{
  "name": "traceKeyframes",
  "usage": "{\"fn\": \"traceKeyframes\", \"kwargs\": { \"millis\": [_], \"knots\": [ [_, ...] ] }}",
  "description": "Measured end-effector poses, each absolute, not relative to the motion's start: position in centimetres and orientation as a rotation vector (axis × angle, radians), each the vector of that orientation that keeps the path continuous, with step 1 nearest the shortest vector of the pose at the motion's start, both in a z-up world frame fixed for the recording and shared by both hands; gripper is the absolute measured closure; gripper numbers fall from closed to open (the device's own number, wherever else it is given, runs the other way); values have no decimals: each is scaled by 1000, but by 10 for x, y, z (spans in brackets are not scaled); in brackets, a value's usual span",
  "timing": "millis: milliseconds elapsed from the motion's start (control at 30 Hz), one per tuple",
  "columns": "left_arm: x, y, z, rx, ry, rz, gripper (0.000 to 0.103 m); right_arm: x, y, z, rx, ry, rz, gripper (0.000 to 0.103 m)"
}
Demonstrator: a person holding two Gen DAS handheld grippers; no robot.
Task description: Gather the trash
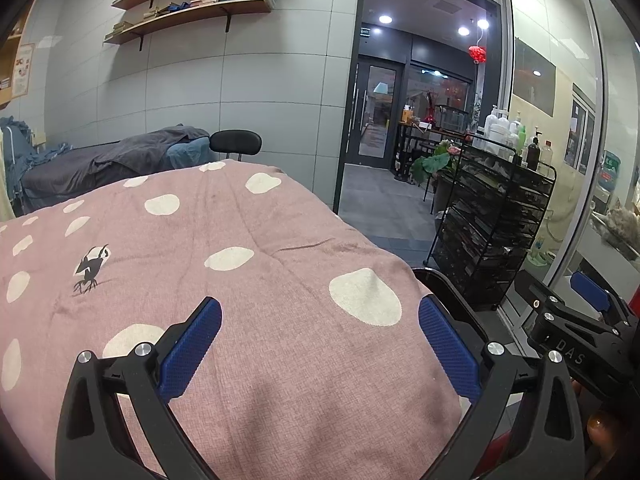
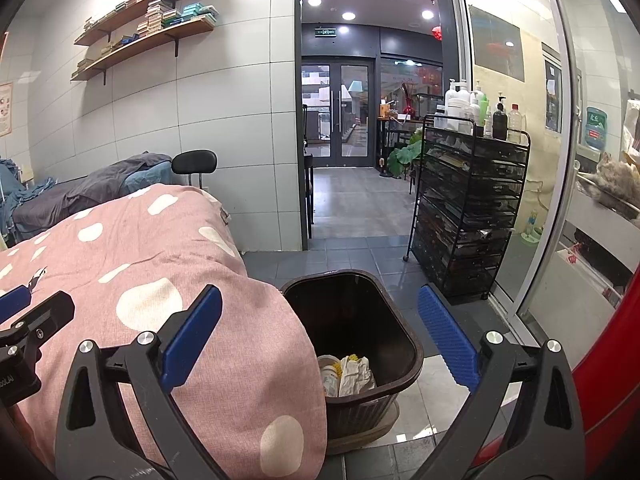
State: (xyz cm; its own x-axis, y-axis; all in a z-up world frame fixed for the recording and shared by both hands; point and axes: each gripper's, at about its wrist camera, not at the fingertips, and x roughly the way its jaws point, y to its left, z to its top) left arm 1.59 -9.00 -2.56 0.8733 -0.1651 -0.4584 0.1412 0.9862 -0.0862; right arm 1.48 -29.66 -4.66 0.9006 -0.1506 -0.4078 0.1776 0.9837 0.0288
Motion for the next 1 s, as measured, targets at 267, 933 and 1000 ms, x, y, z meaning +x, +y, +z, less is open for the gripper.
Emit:
{"fn": "traceKeyframes", "kwargs": {
  "millis": [267,933,1000],
  "knots": [
    [15,-91,-26,-56,487,-160,6,15,-297,-47,66,417,-169,6],
    [14,-93,-26,-59,485,-161,6,15,-297,-47,69,418,-175,6],
    [13,-94,-26,-57,483,-163,6,15,-297,-47,70,418,-177,6]
  ]
}}
